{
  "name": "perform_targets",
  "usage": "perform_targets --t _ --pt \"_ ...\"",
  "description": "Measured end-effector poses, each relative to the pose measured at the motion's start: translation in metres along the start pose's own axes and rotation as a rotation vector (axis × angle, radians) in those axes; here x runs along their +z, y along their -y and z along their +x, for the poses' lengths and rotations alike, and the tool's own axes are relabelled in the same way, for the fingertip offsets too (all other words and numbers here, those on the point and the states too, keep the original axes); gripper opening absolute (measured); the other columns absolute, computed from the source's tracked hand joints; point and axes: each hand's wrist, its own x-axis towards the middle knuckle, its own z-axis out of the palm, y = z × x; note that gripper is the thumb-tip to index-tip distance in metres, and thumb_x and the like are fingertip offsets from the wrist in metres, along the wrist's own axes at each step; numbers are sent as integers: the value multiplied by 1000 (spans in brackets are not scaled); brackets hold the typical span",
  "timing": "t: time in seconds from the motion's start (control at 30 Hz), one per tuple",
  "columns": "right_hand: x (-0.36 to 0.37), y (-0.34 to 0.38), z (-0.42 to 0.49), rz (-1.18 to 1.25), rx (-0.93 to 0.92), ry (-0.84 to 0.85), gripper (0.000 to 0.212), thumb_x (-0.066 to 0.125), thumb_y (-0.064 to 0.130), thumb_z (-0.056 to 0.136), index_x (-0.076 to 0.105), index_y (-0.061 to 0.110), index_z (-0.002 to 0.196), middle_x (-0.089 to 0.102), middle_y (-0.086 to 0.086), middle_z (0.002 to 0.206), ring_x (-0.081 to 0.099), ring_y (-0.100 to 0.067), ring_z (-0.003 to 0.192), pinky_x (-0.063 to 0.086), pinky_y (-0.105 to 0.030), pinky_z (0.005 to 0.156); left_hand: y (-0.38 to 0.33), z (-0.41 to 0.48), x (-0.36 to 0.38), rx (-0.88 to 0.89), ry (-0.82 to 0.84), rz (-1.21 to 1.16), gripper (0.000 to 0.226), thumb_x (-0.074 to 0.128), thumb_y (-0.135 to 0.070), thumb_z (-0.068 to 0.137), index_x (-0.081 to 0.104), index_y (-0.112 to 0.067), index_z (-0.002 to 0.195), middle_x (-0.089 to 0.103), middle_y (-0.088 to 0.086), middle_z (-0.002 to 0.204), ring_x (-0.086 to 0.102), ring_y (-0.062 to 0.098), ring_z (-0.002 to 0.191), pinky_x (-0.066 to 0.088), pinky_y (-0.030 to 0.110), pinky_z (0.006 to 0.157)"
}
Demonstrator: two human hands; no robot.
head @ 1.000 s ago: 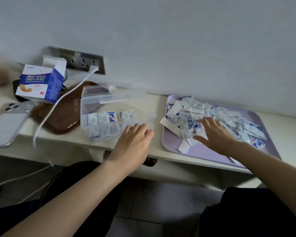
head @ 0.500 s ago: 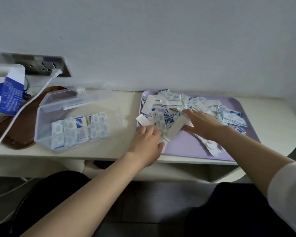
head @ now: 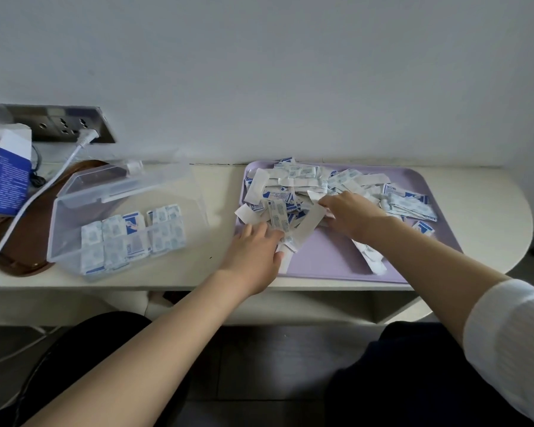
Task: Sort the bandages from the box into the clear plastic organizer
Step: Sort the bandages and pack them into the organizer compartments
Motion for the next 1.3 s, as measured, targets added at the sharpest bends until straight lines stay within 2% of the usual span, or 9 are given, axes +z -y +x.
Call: perform_targets --t 0.1,0.2,0.33,0.5,0.73,0.83,0.93,1.17,1.3 --pt "0 -1 2 25 28 -45 15 42 7 93 58 5 93 59 -17 95 56 -32 88 28 -28 57 1 -1 -1 3 21 -3 45 38 -28 97 32 -22 141 34 4 141 30 28 126 22 36 110" --pt "2 -7 4 99 88 -94 25 41 0 90 42 10 68 53 -17 80 50 -30 73 26 -30 48 0 -2 -3 7 29 3 47 38 -25 97 30 -22 143 33 5 142 30 29 126 22 35 110" --pt "-4 -6 1 263 100 -187 18 39 14 97 55 5 98 58 -18 87 48 -27 73 34 -31 60 0 -1 -4 -1 35 17 47 38 -24 96 30 -21 143 33 5 142 31 29 127 22 35 110" --pt "-14 6 -3 402 -47 -334 19 47 15 95 59 7 109 66 -13 95 58 -32 86 40 -34 70 -2 2 -13 -55 13 -147 64 44 -21 96 9 -11 148 34 14 143 32 31 131 32 39 105" --pt "-9 30 -13 419 -205 -190 20 55 20 93 62 15 110 65 0 97 56 -17 84 36 -25 68 -10 3 -33 -38 -332 -347 57 59 -18 89 30 -9 137 43 11 133 50 29 115 42 36 88" --pt "1 39 -16 364 -227 -100 22 50 22 95 53 18 116 66 -6 108 61 -27 97 48 -36 76 -16 4 -28 -34 -275 -310 44 58 -20 90 38 -14 129 59 6 117 56 29 102 44 34 75" --pt "11 45 -18 244 -233 -8 29 47 19 96 40 14 124 61 -9 116 58 -30 103 40 -33 69 -17 5 -17 -84 -230 -264 32 52 -18 94 38 -15 122 64 6 109 60 32 95 38 31 62" --pt "21 34 -17 46 -123 2 52 54 29 93 31 9 135 40 -10 136 37 -27 127 31 -37 107 -15 2 -11 -90 -178 -135 15 43 -16 97 52 -13 108 62 5 113 55 28 105 34 31 68" --pt "24 33 -19 191 -36 48 49 50 12 94 29 1 136 32 -15 135 34 -30 126 31 -32 106 -12 4 -8 -66 -168 -151 14 42 -14 97 55 -10 101 60 5 114 53 26 106 34 30 70"
